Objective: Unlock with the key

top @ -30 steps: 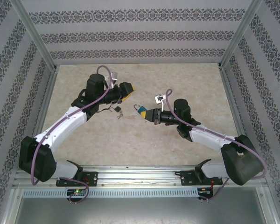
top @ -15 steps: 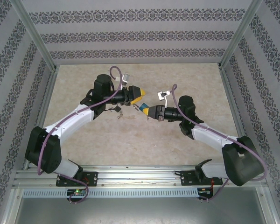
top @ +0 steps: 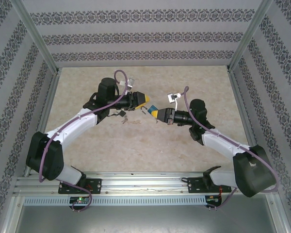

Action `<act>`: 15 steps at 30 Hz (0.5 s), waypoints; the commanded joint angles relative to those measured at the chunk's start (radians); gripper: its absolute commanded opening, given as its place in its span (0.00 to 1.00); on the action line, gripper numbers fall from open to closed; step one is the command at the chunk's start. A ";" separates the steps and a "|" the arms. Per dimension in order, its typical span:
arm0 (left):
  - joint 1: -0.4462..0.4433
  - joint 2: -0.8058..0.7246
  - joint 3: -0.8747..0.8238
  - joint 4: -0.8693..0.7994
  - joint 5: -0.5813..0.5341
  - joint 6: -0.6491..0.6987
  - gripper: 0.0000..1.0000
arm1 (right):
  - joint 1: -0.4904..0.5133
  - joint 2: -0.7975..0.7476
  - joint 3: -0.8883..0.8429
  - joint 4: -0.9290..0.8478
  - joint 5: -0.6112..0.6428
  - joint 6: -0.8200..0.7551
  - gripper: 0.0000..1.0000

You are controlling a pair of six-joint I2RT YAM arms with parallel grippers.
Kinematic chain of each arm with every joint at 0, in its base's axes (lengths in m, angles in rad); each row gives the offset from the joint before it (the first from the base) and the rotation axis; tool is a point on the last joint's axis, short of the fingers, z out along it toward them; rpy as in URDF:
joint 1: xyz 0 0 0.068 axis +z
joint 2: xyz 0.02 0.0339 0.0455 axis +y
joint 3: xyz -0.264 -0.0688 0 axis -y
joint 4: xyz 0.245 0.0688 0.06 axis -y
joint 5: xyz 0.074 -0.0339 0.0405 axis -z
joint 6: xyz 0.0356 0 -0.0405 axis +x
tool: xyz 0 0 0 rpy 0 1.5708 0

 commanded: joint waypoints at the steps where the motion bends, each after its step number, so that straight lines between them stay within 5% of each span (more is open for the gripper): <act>1: -0.014 -0.007 0.012 -0.048 0.006 0.026 0.31 | -0.018 -0.036 0.000 0.077 0.016 -0.012 0.01; 9: -0.015 -0.010 -0.005 -0.072 -0.008 0.034 0.15 | -0.037 -0.041 -0.010 0.074 0.020 -0.013 0.01; 15: -0.014 -0.018 0.004 -0.100 -0.041 0.052 0.27 | -0.039 -0.035 -0.012 0.071 0.017 -0.015 0.01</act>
